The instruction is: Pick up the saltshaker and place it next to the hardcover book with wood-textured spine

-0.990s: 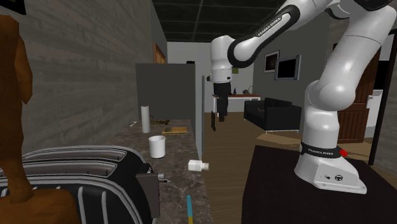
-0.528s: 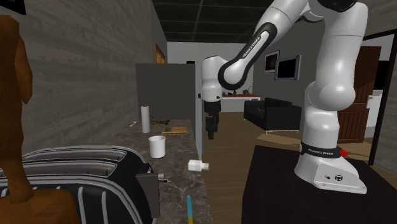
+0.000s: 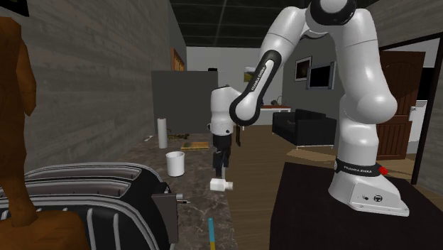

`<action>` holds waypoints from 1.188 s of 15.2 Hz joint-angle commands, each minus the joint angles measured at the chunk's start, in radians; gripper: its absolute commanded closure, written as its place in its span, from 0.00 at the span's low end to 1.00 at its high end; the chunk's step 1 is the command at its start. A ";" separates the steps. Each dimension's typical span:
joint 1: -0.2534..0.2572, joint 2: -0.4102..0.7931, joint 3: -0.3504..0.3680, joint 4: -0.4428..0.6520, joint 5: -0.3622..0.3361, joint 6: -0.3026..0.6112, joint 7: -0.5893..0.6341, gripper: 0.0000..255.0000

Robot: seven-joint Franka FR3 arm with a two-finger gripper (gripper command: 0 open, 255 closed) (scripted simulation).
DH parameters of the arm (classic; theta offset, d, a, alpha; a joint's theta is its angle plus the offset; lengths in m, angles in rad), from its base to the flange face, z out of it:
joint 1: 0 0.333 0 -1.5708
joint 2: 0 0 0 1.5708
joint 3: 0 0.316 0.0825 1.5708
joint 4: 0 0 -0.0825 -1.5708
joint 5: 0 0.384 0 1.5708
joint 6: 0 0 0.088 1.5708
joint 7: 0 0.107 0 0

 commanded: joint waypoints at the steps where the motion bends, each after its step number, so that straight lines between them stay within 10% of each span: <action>1: 0.010 0.048 -0.003 0.013 -0.012 0.038 0.020 0.00; 16: 0.031 0.157 -0.033 0.031 -0.052 0.129 0.050 0.00; 17: 0.031 0.157 -0.033 0.031 -0.052 0.129 0.050 1.00; 18: 0.031 0.157 -0.033 0.031 -0.052 0.129 0.050 1.00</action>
